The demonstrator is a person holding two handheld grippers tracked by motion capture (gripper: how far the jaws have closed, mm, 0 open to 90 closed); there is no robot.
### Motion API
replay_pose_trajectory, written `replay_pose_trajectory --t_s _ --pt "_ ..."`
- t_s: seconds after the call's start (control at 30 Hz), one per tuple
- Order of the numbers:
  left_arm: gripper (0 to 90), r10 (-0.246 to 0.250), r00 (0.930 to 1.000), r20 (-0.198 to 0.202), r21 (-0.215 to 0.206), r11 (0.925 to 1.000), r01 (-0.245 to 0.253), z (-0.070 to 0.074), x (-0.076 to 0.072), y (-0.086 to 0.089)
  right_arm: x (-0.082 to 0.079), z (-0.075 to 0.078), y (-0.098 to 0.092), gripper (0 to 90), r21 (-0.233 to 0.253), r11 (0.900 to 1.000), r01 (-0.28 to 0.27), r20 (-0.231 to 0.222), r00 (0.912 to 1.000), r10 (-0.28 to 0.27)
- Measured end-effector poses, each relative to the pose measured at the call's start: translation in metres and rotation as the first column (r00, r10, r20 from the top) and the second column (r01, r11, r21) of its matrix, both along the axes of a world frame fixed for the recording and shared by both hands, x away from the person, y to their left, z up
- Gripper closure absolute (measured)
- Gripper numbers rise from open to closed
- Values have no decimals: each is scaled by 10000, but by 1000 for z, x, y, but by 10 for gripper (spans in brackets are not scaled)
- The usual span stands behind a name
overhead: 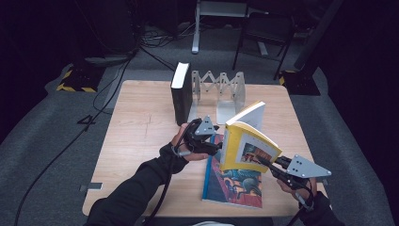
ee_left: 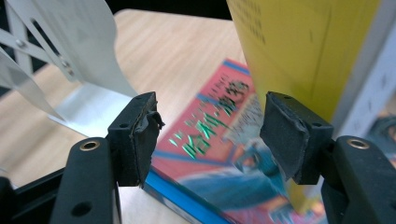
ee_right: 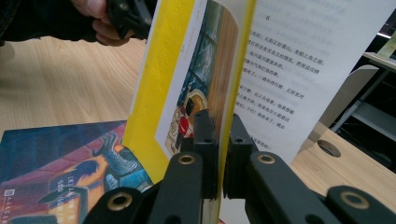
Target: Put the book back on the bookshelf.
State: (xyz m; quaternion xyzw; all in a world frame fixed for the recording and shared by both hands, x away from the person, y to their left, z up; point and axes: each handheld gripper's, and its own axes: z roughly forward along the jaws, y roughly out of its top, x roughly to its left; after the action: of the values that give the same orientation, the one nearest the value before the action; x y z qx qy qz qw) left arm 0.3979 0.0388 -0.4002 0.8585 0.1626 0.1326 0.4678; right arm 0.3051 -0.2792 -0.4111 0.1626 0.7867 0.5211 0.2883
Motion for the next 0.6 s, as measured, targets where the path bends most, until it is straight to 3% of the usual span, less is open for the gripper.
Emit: replay_pose_trajectory --t_s 0.1,0.2,0.4,0.6 --pt "352 -110 9998 -170 160 9998 113 -6 -4 2 -1 0 -1 861 40 10000 -10 -31 10000 10" --pt "334 -39 10000 28 718 9974 36 -13 -8 4 -2 -1 -1 861 59 10000 -24 -56 10000 25" --pt "312 -594 9969 -506 785 9949 633 -27 -17 12 -4 -2 -2 860 77 10000 -39 -95 9999 40" --pt "302 -938 9930 -712 902 9909 1001 -33 -26 10 -6 -2 -2 859 84 9999 -58 -120 9999 59"
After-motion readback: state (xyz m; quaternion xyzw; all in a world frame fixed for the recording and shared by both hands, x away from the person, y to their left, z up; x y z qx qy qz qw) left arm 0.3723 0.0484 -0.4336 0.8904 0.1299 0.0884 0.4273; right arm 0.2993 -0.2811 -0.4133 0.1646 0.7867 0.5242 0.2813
